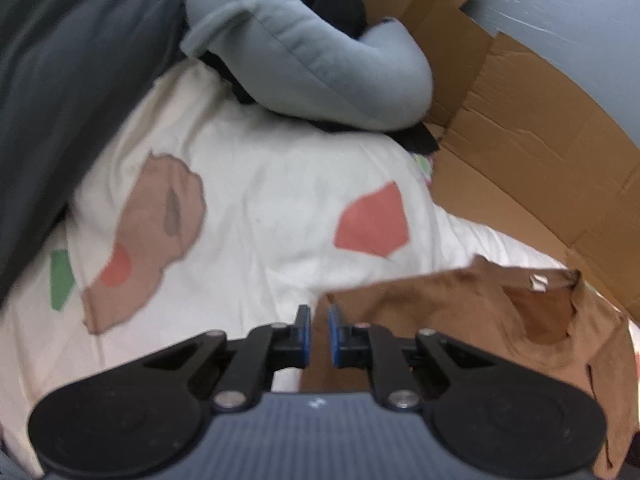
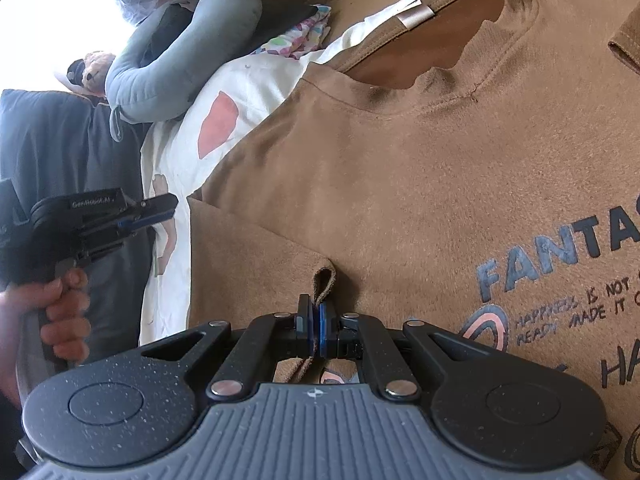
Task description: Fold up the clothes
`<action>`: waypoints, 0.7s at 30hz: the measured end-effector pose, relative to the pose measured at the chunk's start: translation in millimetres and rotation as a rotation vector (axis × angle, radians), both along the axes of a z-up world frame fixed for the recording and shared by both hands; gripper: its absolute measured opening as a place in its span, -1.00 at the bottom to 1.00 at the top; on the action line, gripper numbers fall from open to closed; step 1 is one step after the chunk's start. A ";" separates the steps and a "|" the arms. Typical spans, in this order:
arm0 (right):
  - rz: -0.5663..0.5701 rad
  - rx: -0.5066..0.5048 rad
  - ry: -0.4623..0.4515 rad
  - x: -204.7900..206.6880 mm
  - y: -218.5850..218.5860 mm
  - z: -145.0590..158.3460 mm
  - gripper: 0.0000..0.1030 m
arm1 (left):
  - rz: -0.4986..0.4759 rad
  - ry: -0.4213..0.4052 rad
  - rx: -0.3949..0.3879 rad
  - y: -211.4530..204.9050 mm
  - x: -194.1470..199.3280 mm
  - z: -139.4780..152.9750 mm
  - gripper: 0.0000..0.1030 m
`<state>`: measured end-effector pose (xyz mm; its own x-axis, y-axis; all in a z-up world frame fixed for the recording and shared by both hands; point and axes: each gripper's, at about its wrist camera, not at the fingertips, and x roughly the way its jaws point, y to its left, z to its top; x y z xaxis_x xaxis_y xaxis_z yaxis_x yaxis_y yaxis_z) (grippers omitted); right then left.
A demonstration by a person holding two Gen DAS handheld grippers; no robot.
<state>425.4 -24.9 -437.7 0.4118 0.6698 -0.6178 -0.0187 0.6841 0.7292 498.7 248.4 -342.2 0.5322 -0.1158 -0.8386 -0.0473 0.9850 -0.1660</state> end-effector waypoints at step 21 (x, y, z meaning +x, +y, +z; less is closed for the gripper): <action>-0.040 0.026 -0.007 12.1 -3.8 0.5 -0.91 | 0.008 0.082 0.143 -24.1 24.6 -28.7 -0.90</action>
